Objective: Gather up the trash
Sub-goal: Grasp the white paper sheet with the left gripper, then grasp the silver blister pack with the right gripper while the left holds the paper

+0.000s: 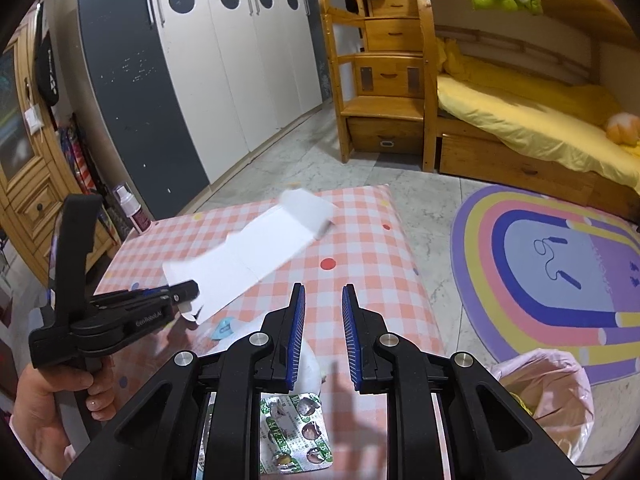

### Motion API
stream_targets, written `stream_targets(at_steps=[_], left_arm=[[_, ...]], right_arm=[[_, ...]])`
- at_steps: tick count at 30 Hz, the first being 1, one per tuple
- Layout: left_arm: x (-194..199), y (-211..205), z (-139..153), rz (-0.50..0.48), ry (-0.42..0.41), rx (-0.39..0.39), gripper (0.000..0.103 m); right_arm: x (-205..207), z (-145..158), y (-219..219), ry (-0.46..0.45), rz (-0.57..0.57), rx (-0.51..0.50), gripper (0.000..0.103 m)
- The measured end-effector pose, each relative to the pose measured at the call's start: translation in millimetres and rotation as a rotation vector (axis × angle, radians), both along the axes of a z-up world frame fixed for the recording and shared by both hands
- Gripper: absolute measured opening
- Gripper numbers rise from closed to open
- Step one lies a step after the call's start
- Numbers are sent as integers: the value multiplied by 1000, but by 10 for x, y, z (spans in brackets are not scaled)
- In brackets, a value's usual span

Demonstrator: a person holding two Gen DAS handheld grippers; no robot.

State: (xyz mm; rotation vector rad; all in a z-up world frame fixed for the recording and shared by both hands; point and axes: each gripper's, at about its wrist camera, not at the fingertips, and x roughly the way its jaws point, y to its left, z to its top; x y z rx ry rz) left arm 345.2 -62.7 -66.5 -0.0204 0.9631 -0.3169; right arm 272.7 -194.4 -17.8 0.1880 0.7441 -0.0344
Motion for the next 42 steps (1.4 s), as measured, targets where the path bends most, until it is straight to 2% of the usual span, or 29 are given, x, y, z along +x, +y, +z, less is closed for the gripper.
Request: stream_targets(at_steps=[2,7,8,10,11,13,17,21,23,25,27,32,36,38,39,42], left_arm=[[-95,62,157,11,-75,-40,1],[-498,253,619,43,-286,-70,0],[-599,304,690,54,-318,-66,0],[-760,390,769,76,-358,-52,0],[-840,444,795,85,-373,-45,0],[-989,533,837,90,-393,-36,0],[-1131,568,809,94,-410,0,0],[-1192,675,739,106,-375,-12,0],[-1225,699,723,113,-363,-24,0],[-1283,691,713,113,-359,-28,0],[-1332,669,713,108,-362,-26,0],[-1449,603,682,91,-362,-16,0],[-1491,593,652,87,-354,-15,0],[-1505,602,632,86,-353,-14,0],[-1504,605,630,86,-352,-14,0],[-1510,614,633,88,-357,-14,0]], right_arm=[[-22,4,-18,-6,8,21,20],[-133,50,-74,-36,21,44,24],[-158,54,-73,-37,30,52,28],[-181,37,-47,-29,61,65,52],[-195,25,-18,-24,82,67,55],[-206,-8,64,-6,122,55,61],[-193,-134,249,60,170,9,62],[-286,-238,307,105,186,-22,62],[-349,-267,309,114,182,-32,68],[-410,-298,307,120,178,-40,82],[-444,-340,324,130,181,-46,87],[-415,-529,373,213,207,-77,87],[-438,-594,383,240,239,-34,87],[-470,-584,406,236,250,-36,80],[-494,-562,421,227,254,-44,69],[-560,-457,407,192,248,-51,65]])
